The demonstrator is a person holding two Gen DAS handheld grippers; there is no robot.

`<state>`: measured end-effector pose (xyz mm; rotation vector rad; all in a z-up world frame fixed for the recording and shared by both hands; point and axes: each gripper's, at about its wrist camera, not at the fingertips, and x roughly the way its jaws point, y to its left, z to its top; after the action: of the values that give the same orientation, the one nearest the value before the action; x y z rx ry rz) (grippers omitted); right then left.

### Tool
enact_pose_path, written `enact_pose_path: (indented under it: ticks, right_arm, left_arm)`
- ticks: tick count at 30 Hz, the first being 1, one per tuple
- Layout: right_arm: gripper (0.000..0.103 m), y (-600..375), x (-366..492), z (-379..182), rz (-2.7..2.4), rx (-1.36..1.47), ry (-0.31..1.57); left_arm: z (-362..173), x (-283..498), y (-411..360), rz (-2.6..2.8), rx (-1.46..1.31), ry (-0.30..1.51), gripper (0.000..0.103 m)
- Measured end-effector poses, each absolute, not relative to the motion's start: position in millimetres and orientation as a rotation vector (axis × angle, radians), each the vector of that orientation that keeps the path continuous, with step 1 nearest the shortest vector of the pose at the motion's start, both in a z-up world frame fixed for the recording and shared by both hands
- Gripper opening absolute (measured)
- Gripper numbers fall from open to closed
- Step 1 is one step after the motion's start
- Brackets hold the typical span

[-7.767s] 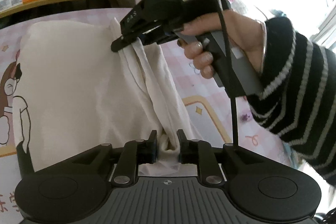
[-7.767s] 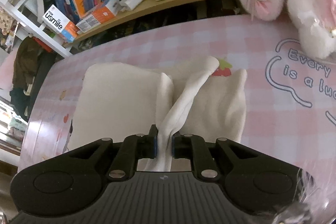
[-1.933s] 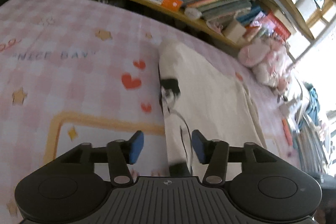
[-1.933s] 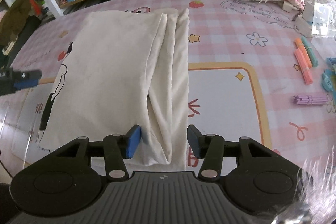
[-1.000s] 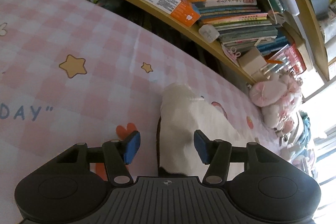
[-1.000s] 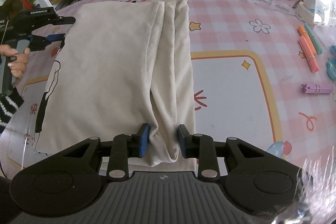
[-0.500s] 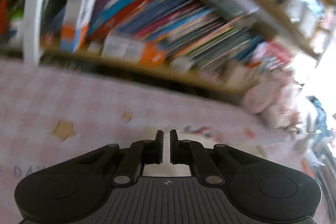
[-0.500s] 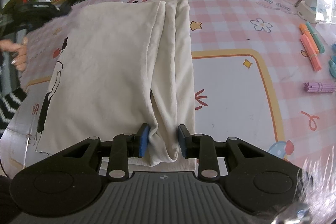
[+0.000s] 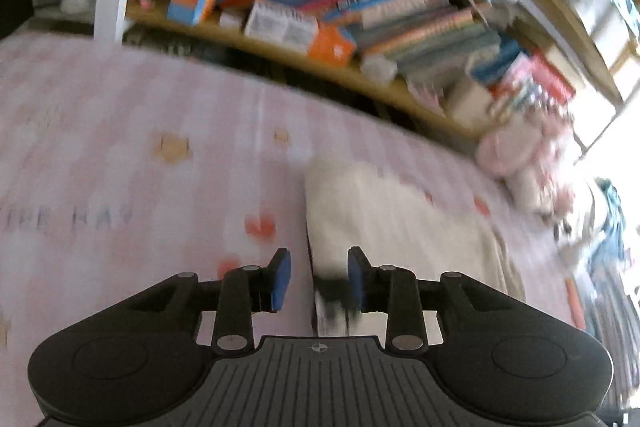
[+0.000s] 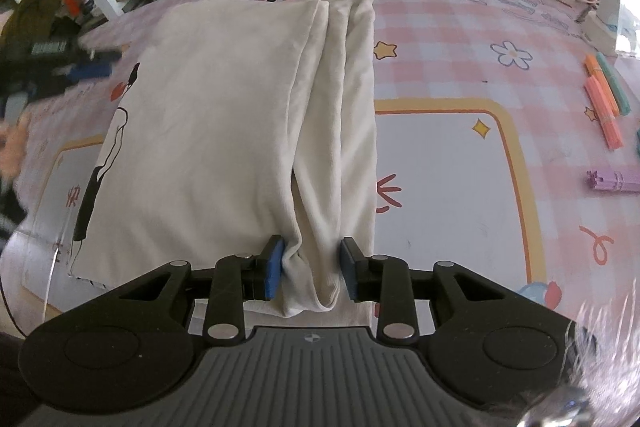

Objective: Fold clothes

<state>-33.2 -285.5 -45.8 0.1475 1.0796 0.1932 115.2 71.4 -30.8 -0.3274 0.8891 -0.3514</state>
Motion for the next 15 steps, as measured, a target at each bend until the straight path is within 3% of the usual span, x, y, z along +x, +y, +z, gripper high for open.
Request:
enact_pose_path:
  ticks: [7,11,15]
  right_arm:
    - [0.03,-286.7,-35.4,-45.8,0.215,0.13,1.064]
    - [0.03,-292.0,-35.2,-44.7,0.238,0.145,1.06]
    - [0.034,-300.0,-36.2,-42.9,0.264,0.17,1.061]
  left_arm:
    - [-26.0,46.2,49.5,-0.346,-0.272,0.923,0.032]
    - [-15.8,24.2,30.9,-0.356,-0.182,0.905,0.043]
    - [-10.5,9.5,15.7,-0.352,-0.133,0.903,0.045]
